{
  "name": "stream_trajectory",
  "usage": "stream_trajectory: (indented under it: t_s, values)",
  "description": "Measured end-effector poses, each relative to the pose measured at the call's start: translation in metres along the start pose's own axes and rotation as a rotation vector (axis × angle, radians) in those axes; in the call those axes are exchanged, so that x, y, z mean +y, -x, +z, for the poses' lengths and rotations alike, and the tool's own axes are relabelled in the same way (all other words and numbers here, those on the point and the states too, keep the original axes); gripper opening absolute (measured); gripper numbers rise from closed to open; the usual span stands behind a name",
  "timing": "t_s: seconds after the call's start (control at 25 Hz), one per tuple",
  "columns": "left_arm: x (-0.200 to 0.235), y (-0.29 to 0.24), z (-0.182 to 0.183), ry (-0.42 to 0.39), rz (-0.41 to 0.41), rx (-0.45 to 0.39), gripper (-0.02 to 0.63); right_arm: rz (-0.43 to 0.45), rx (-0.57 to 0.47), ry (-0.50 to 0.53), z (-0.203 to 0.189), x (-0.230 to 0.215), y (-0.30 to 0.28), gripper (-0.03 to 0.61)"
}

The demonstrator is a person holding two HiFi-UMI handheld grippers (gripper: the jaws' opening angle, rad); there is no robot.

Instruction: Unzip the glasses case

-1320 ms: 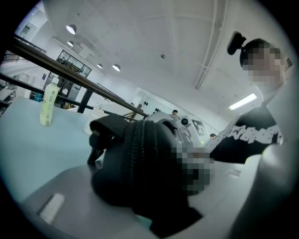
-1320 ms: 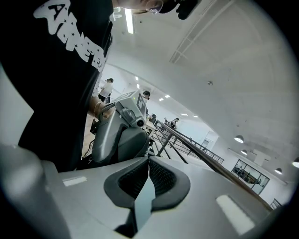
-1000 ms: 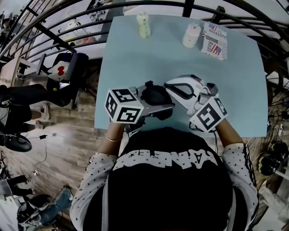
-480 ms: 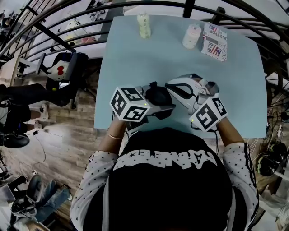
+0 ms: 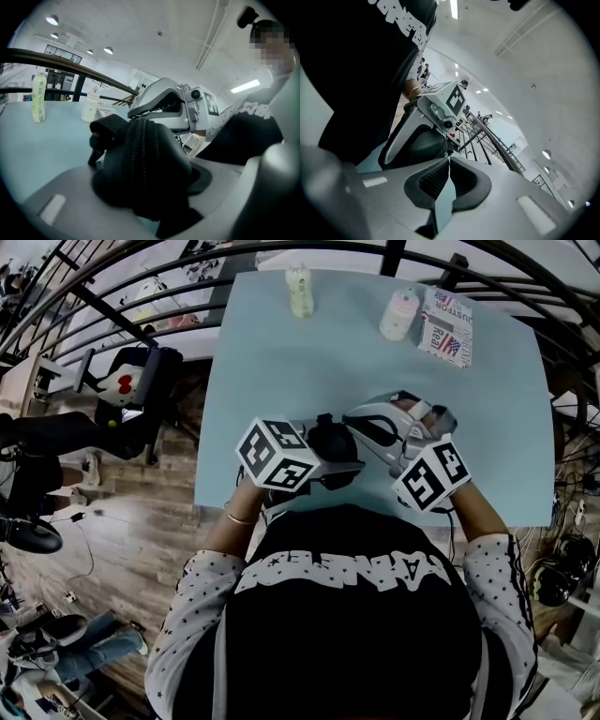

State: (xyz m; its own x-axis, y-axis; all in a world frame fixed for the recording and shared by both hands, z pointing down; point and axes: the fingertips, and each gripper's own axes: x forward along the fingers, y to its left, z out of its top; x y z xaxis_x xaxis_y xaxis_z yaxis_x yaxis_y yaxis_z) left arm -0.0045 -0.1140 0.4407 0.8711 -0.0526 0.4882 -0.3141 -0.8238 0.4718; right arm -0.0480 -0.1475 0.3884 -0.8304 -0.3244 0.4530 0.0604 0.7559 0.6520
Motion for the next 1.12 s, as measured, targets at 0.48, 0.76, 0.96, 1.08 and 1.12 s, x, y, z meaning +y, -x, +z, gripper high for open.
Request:
stream_trajectory:
  t_s: [0.48,0.76,0.96,1.08,1.12]
  values:
    - [0.000,-0.004,-0.007,-0.002,0.008,-0.014,0.000,0.011,0.006,0.011,-0.001,0.005,-0.003,0.028]
    - [0.003,-0.003,-0.003,0.011,0.042,-0.096,0.000,-0.015,-0.028,-0.040,0.000,0.003,-0.003,0.038]
    - [0.004,0.007,0.004,0.038,0.040,-0.166,0.000,-0.036,-0.064,-0.133,0.002,-0.004,-0.003,0.028]
    - [0.005,0.009,0.006,0.040,0.050,-0.186,0.000,-0.054,-0.063,-0.161,-0.002,-0.005,0.000,0.015]
    - [0.005,0.010,0.007,0.044,0.051,-0.192,0.000,-0.062,-0.061,-0.169,-0.004,-0.006,0.001,0.012]
